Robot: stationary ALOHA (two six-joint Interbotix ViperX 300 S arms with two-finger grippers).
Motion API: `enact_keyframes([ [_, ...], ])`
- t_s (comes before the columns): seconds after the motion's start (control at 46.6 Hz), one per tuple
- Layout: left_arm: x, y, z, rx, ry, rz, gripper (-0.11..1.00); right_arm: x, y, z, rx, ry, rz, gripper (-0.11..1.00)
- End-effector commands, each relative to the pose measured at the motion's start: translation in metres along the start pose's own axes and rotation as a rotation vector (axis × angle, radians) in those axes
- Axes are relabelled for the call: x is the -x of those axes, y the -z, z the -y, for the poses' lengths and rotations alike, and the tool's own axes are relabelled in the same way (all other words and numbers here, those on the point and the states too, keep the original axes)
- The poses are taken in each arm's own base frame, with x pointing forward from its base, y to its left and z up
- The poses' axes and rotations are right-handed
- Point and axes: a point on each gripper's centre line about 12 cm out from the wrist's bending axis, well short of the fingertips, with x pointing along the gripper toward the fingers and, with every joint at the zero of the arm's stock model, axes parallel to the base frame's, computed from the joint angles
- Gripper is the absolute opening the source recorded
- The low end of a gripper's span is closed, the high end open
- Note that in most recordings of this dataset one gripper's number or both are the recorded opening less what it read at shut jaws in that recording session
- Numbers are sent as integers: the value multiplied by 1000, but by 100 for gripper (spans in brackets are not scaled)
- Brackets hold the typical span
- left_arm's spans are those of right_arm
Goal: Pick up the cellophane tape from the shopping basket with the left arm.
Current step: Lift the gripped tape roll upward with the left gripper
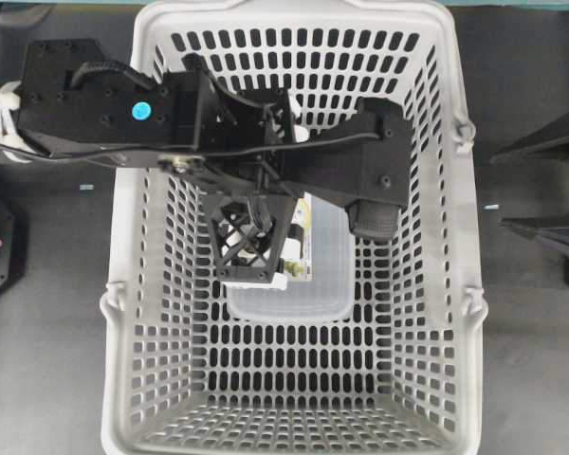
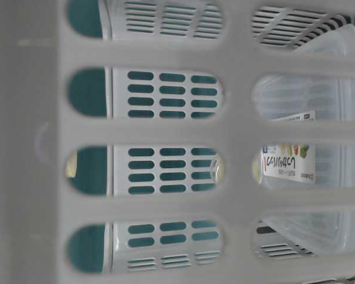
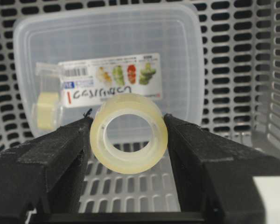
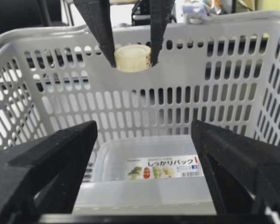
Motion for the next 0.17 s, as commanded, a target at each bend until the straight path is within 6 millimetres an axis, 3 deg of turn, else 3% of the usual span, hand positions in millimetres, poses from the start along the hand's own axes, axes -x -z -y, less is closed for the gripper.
enact_keyframes([
  [0.0,12,-3,-2,1,-5,37,50,-1,-4,-1,-4,-4,15,78],
  [0.15,12,-3,-2,2,-5,35,50,-1,-4,-1,-4,-4,14,78],
])
